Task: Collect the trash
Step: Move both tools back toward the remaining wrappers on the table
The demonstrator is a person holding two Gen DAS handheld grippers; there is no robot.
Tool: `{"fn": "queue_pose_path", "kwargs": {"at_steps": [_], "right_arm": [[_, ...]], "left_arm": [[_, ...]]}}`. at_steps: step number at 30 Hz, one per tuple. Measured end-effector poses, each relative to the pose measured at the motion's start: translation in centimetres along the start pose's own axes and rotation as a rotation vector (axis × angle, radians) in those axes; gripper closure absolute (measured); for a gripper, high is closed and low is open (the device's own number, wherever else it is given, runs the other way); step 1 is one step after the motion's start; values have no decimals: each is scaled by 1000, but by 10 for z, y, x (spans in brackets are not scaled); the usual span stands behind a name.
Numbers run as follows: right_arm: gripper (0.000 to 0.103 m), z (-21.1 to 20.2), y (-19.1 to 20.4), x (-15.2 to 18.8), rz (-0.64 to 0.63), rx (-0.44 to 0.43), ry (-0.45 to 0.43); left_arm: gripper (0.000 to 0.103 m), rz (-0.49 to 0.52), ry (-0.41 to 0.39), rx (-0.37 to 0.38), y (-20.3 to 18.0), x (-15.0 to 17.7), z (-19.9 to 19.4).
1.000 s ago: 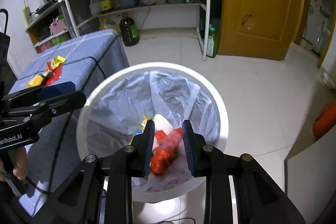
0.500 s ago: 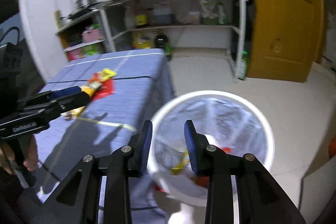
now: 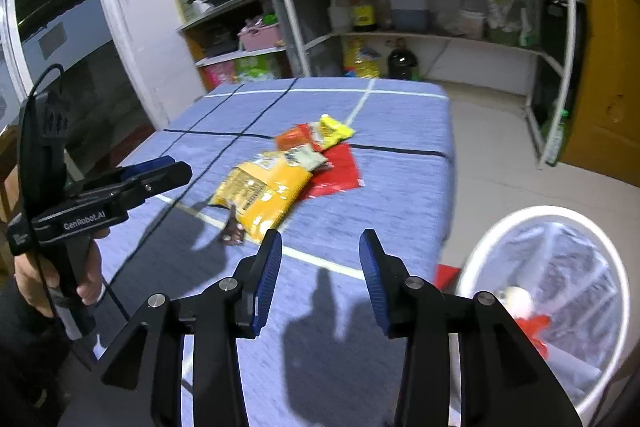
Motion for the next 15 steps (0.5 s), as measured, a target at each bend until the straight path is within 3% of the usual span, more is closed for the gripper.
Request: {"fn": "queue_pose_path", "kwargs": {"at_steps": [9,15], "right_arm": [[61,61,27,-15,26,-105,113],[54,93,35,-20,77,-169,187]], "left_arm": [[42,-43,-3,-30,42,0,-7],[42,-15,55,-26,51,1,15]]}}
Point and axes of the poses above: each gripper's, at about its wrist camera, not at the fingertips, and z roughly the way its jaws point, y to its left, x to its underside, the point moved 9 cm from there along z, roughly the way its jaws point, and after that the axes turned 10 degrees about x, right-handed, at the moved point
